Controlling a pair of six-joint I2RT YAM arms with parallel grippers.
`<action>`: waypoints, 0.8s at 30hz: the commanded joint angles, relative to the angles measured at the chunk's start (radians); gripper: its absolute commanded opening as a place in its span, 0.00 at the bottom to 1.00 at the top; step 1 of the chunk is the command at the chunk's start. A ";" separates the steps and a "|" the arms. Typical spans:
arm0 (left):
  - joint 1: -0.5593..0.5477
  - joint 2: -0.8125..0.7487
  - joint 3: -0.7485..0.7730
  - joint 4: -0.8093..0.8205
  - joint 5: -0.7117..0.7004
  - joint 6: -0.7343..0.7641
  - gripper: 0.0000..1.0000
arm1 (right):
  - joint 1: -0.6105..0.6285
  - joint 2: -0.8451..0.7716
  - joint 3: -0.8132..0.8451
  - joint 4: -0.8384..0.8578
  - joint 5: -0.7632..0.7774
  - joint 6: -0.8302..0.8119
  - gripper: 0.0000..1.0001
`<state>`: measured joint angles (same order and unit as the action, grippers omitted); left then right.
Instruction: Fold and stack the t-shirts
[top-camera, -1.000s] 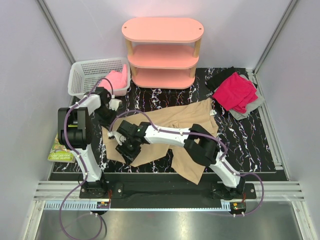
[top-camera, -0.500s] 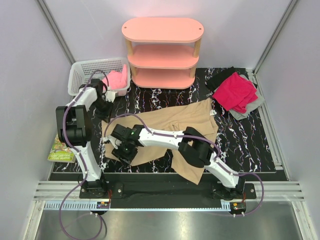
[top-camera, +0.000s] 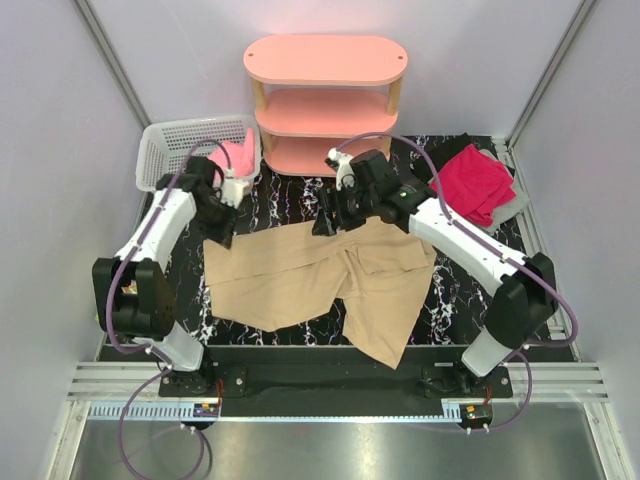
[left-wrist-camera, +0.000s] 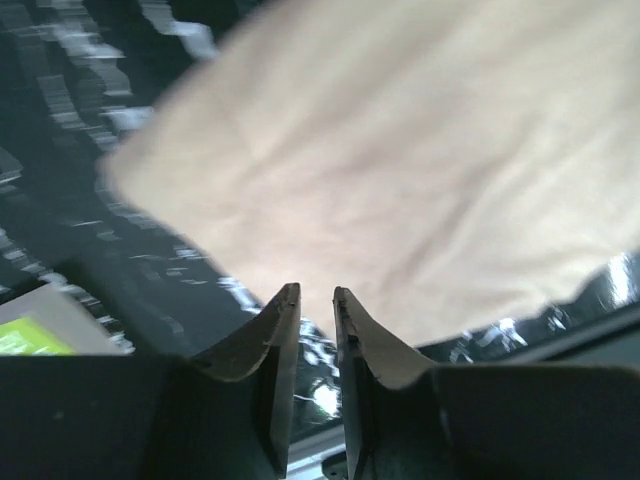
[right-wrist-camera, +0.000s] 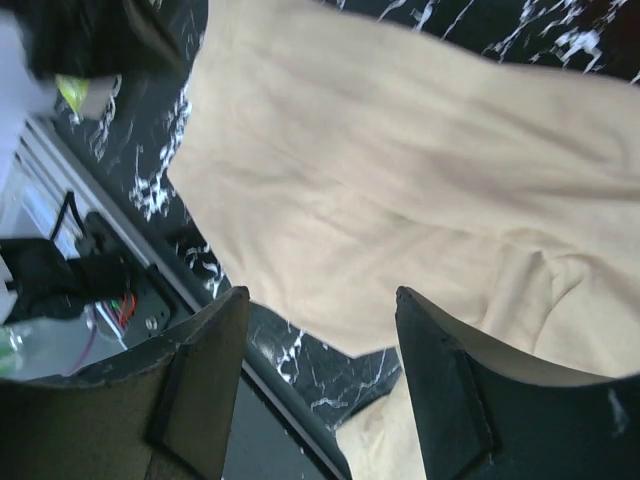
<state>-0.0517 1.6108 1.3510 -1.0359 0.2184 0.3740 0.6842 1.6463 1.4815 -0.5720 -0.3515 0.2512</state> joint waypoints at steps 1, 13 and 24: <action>-0.073 0.043 -0.125 -0.004 0.055 0.002 0.24 | -0.046 0.047 -0.039 0.044 0.018 0.095 0.68; -0.068 0.173 -0.231 0.099 -0.034 0.005 0.22 | -0.360 0.237 -0.138 0.008 0.068 0.298 0.56; 0.050 0.323 -0.132 0.128 -0.215 0.111 0.20 | -0.443 0.263 -0.204 -0.003 0.072 0.295 0.58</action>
<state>-0.0673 1.8484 1.1606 -0.9737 0.1497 0.4103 0.2562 1.9034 1.2800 -0.5728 -0.2981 0.5404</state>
